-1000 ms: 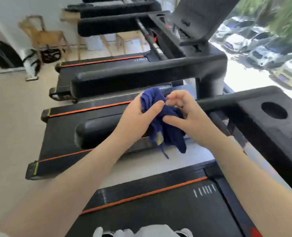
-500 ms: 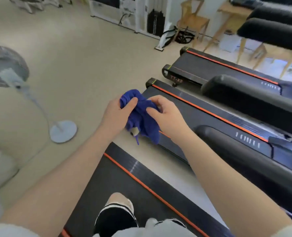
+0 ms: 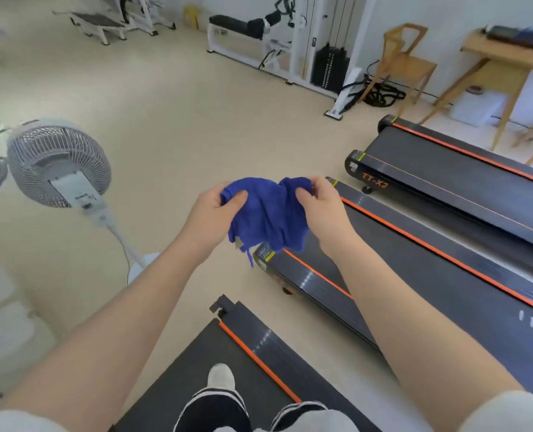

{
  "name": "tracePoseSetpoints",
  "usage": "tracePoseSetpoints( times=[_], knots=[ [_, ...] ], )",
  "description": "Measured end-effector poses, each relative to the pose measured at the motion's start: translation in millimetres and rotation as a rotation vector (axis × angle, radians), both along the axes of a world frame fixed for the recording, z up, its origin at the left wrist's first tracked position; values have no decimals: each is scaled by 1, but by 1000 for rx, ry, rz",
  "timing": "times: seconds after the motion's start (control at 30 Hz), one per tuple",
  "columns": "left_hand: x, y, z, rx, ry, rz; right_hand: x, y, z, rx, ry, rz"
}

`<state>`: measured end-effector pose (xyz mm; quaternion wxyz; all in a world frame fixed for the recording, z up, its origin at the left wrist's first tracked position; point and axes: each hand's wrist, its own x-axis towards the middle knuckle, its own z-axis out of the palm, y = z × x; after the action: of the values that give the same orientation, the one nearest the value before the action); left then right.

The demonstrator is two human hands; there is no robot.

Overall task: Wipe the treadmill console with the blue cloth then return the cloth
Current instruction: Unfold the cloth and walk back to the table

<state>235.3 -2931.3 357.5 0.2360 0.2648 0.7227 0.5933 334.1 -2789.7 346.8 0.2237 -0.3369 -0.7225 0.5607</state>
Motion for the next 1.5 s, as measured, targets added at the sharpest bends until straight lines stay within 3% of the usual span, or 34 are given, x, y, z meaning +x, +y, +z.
tracePoseSetpoints(
  times=[0.33,0.6,0.8,0.9,1.13,1.33,1.5],
  knots=[
    [-202,85,14,14,42,-113,-181,77,7,35,59,-82],
    [-364,231,-75,-64,72,-294,-330,218,-107,-13,64,-186],
    [-550,422,-201,-98,152,-435,-516,392,-235,-10,135,-209],
    [-636,515,-232,-68,78,-370,-603,480,-261,6,139,-267],
    [-790,705,-249,-93,-25,-349,-723,665,-263,-142,51,-424],
    [-922,934,-250,-36,-64,-678,-844,868,-282,111,62,-644],
    [-964,1108,-236,-82,-75,-918,-876,1011,-252,75,122,-731]
  ],
)
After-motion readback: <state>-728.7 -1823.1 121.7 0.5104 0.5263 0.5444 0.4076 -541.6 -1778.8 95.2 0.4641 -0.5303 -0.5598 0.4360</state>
